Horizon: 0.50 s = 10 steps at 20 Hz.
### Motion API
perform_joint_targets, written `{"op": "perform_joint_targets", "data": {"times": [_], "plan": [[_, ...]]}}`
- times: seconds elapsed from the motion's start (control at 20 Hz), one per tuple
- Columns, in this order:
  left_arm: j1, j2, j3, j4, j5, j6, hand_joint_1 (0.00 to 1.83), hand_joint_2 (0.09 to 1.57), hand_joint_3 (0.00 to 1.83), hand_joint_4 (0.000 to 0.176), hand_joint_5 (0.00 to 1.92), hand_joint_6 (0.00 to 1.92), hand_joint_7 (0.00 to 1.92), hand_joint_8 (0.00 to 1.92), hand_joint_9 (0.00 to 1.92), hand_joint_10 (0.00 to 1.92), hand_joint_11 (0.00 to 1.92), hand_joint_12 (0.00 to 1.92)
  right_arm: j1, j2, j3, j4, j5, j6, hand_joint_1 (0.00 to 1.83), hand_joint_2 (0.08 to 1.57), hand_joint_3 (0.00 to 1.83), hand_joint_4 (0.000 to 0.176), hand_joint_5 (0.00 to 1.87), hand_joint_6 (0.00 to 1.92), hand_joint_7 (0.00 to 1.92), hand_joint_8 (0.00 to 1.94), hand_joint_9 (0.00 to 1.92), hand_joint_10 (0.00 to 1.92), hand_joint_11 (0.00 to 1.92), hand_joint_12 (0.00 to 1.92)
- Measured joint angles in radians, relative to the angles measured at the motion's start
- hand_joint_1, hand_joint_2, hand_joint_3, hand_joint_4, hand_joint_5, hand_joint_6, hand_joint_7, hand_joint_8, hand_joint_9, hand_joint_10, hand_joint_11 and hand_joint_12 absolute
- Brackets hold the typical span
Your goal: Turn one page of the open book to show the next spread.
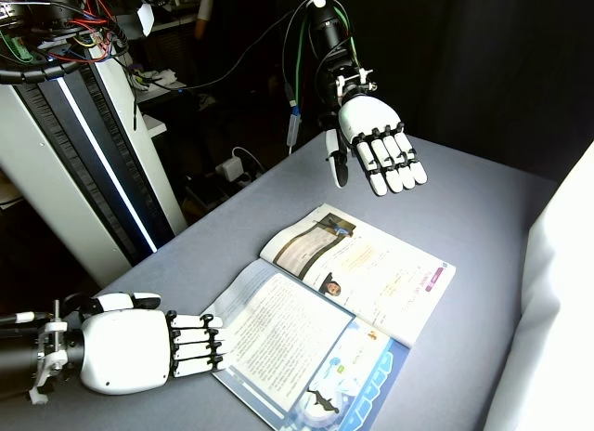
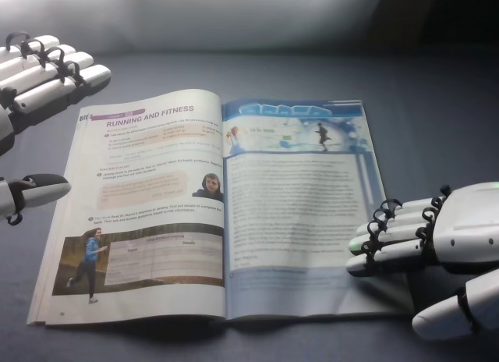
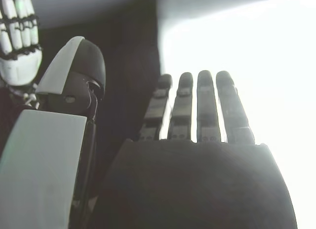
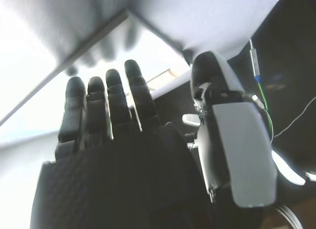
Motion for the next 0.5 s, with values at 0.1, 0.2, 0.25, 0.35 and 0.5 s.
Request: {"op": "perform_joint_targets", "data": {"times": [0.1, 0.2, 0.25, 0.35, 0.5], "plan": [[0.003, 0.001, -0.001, 0.0, -0.007, 0.001, 0.55, 1.31, 0.0, 0.0, 0.0, 0.0, 0.0, 0.0, 0.0, 0.0, 0.0, 0.0, -0.007, -0.016, 0.009, -0.005, -0.002, 0.002, 0.0, 1.37, 0.02, 0.0, 0.07, 0.0, 0.0, 0.0, 0.0, 0.0, 0.0, 0.0], [0.012, 0.001, -0.001, -0.005, -0.016, 0.002, 0.55, 1.32, 0.0, 0.0, 0.0, 0.0, 0.0, 0.0, 0.0, 0.0, 0.0, 0.0, -0.006, -0.035, 0.025, 0.005, 0.011, 0.002, 0.0, 1.4, 0.03, 0.0, 0.08, 0.01, 0.0, 0.0, 0.0, 0.0, 0.0, 0.0], [0.013, 0.001, -0.001, -0.008, -0.016, 0.002, 0.56, 1.31, 0.0, 0.0, 0.0, 0.0, 0.0, 0.0, 0.0, 0.0, 0.0, 0.0, -0.006, -0.045, 0.034, 0.008, 0.016, 0.002, 0.0, 1.41, 0.03, 0.0, 0.08, 0.01, 0.0, 0.0, 0.0, 0.0, 0.0, 0.0], [0.016, 0.002, -0.005, -0.021, -0.024, 0.006, 0.56, 1.31, 0.0, 0.0, 0.0, 0.0, 0.0, 0.0, 0.0, 0.0, 0.0, 0.0, -0.006, -0.069, 0.05, 0.041, 0.027, -0.019, 0.0, 1.44, 0.04, 0.0, 0.06, 0.0, 0.0, 0.0, 0.0, 0.0, 0.0, 0.0], [0.025, 0.003, -0.005, -0.024, -0.032, 0.009, 0.49, 1.32, 0.0, 0.008, 0.0, 0.0, 0.0, 0.0, 0.0, 0.0, 0.0, 0.0, -0.007, -0.097, 0.06, 0.101, 0.033, -0.078, 0.0, 1.44, 0.03, 0.0, 0.02, 0.0, 0.0, 0.0, 0.0, 0.0, 0.0, 0.0]]}}
